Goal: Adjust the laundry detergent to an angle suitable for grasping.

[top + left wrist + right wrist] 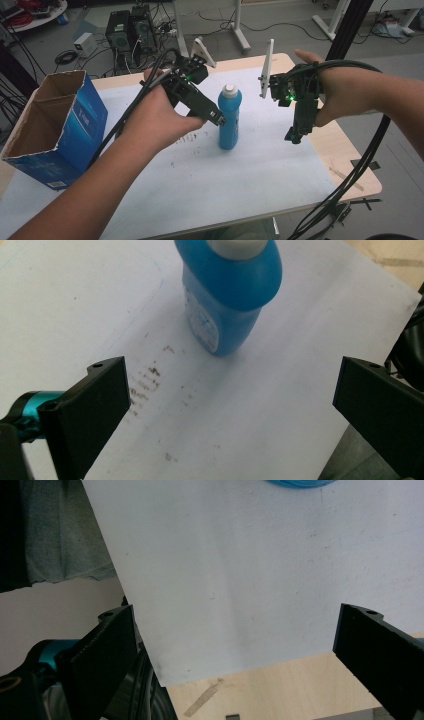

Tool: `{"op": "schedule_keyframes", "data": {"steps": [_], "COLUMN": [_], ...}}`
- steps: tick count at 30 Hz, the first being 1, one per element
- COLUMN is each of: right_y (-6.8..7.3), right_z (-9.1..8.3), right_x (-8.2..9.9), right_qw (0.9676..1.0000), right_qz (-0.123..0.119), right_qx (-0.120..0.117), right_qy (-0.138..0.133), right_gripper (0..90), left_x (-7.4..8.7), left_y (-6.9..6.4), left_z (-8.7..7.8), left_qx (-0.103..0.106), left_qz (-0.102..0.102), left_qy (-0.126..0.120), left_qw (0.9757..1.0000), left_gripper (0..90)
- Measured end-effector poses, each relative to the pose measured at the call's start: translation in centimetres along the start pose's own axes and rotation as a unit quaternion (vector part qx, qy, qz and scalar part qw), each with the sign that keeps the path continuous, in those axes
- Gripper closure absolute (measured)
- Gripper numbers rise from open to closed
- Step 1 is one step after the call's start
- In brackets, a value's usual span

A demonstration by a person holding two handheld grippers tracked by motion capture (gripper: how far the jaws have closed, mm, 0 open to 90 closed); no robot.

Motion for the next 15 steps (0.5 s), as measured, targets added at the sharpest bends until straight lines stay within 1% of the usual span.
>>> {"op": "schedule_keyframes", "data": {"steps": [2,3,4,5,7,8,9,10,11,12,15], "right_y": [0.0,0.1,0.1,0.0,0.0,0.1,0.0,0.0,0.1,0.1,0.1], "right_z": [0.0,0.0,0.0,0.0,0.0,-0.1,-0.1,-0.1,-0.1,0.0,0.0], "right_x": [0.0,0.0,0.0,0.1,0.1,0.2,0.2,0.2,0.4,0.5,0.7], "right_qw": [1.0000,1.0000,1.0000,1.0000,1.0000,1.0000,1.0000,1.0000,1.0000,1.0000,1.0000], "right_qz": [0.002,0.005,0.005,0.003,0.001,0.005,0.003,0.003,0.004,0.006,0.006], "right_qx": [-0.001,-0.001,-0.001,0.000,0.001,0.001,0.001,0.001,0.001,0.001,0.001], "right_qy": [0.001,0.001,0.001,-0.002,-0.004,-0.004,-0.005,-0.005,-0.004,-0.006,-0.007], "right_gripper": [3.3,3.3,3.3,3.3,3.3,3.3,3.3,3.3,3.3,3.3,3.3], "left_x": [-0.2,-0.4,-0.4,-0.6,-0.7,-0.9,-1.2,-1.2,-1.3,-1.6,-1.8], "left_y": [-0.3,-0.6,-0.6,-1.0,-1.1,-1.2,-1.3,-1.3,-1.4,-1.6,-1.6], "left_z": [0.3,0.8,0.8,1.2,1.4,1.5,1.7,1.7,1.8,2.1,2.4], "left_qx": [0.002,0.002,0.002,0.001,0.000,-0.001,-0.005,-0.005,-0.007,-0.007,-0.011], "left_qz": [-0.002,-0.004,-0.004,-0.006,-0.008,-0.011,-0.016,-0.016,-0.017,-0.026,-0.032], "left_qy": [-0.007,-0.014,-0.014,-0.020,-0.024,-0.034,-0.048,-0.048,-0.056,-0.067,-0.070], "left_qw": [1.0000,0.9999,0.9999,0.9998,0.9997,0.9994,0.9987,0.9987,0.9983,0.9974,0.9970], "left_gripper": [1.7,1.7,1.7,1.7,1.7,1.7,1.7,1.7,1.7,1.7,1.7]}}
Point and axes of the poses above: each handheld gripper's, and its own axes: z roughly forward along the jaws, x roughly out of its underside, y roughly to its left, the point moved 6 cm from there along z, roughly forward along the jaws, and after that the axes turned 12 degrees about -z, right-handed, at the moved point
